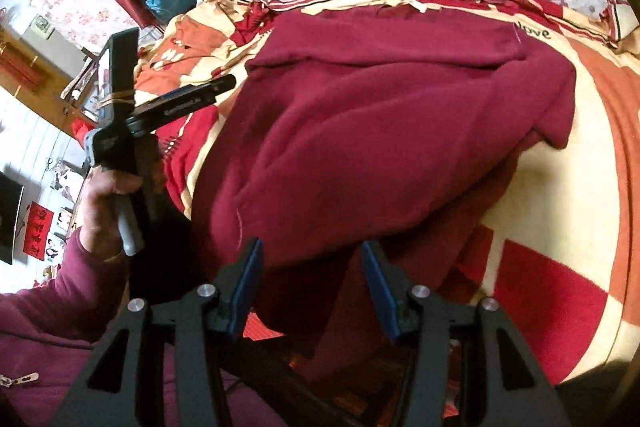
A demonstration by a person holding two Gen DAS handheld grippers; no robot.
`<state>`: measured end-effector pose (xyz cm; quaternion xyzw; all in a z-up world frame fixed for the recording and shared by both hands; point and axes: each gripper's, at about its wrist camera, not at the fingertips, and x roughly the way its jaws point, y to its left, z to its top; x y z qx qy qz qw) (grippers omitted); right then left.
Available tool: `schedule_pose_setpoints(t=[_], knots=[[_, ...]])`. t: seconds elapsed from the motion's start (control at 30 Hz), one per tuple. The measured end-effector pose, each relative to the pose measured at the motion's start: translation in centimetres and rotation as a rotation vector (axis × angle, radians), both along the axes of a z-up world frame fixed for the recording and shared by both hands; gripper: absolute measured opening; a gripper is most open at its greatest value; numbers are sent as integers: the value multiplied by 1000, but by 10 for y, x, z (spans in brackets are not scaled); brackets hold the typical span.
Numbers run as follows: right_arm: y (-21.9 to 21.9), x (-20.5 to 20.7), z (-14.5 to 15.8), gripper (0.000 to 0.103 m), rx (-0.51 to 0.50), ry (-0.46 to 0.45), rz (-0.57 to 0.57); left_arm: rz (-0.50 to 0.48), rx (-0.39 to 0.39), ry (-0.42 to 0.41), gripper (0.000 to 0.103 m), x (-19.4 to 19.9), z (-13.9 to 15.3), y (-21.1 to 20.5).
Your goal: Fold small clothes
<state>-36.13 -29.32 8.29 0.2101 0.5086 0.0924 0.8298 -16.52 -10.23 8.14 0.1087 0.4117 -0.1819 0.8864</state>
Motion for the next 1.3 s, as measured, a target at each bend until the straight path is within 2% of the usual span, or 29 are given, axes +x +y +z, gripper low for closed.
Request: schedule_pose_setpoints(t=[0.07, 0.2, 0.27, 0.37, 0.43, 0.5, 0.57, 0.67, 0.8, 0.9, 1.03, 1.13, 1.17, 1.2, 1.27, 1.3], knots=[[2, 0, 6, 54, -25, -8, 1, 0, 2, 2, 67, 0, -1, 0], [13, 3, 8, 54, 24, -11, 72, -1, 0, 6, 67, -1, -2, -1], [20, 7, -5, 54, 67, 18, 99, 0, -1, 6, 67, -1, -2, -2], [21, 15, -38, 54, 103, 93, 48, -2, 7, 0, 67, -1, -3, -2], [11, 19, -52, 47, 144, 103, -31, -1, 22, -6, 67, -1, -3, -3], [2, 22, -55, 24, 172, 70, -83, 3, 24, -8, 67, 0, -3, -3], [-4, 28, -48, 10, 139, 27, -113, 10, 15, -2, 67, 2, -4, -1], [-6, 39, -26, 8, 104, -40, -98, 19, -5, 6, 67, 5, -3, 3], [-7, 71, 23, 7, -17, -163, -43, 26, -22, 14, 67, 10, -1, 6], [-9, 109, 40, 7, -50, -206, -40, 39, -58, 34, 67, 16, 1, 11], [-11, 167, 36, 7, -61, -185, -28, 58, -82, 24, 67, 23, 7, 18], [-18, 218, 8, 10, 10, -109, -43, 58, -102, 16, 67, 30, 12, 18], [-20, 225, -1, 15, 32, -98, -51, 50, -113, 18, 67, 33, 13, 16], [-24, 242, -14, 28, 81, -68, -65, 40, -125, 24, 67, 36, 14, 14], [-31, 258, -31, 44, 153, -38, -98, 5, -157, 49, 67, 39, 14, 9], [-35, 263, -38, 45, 180, -33, -119, -10, -172, 61, 67, 41, 14, 6]])
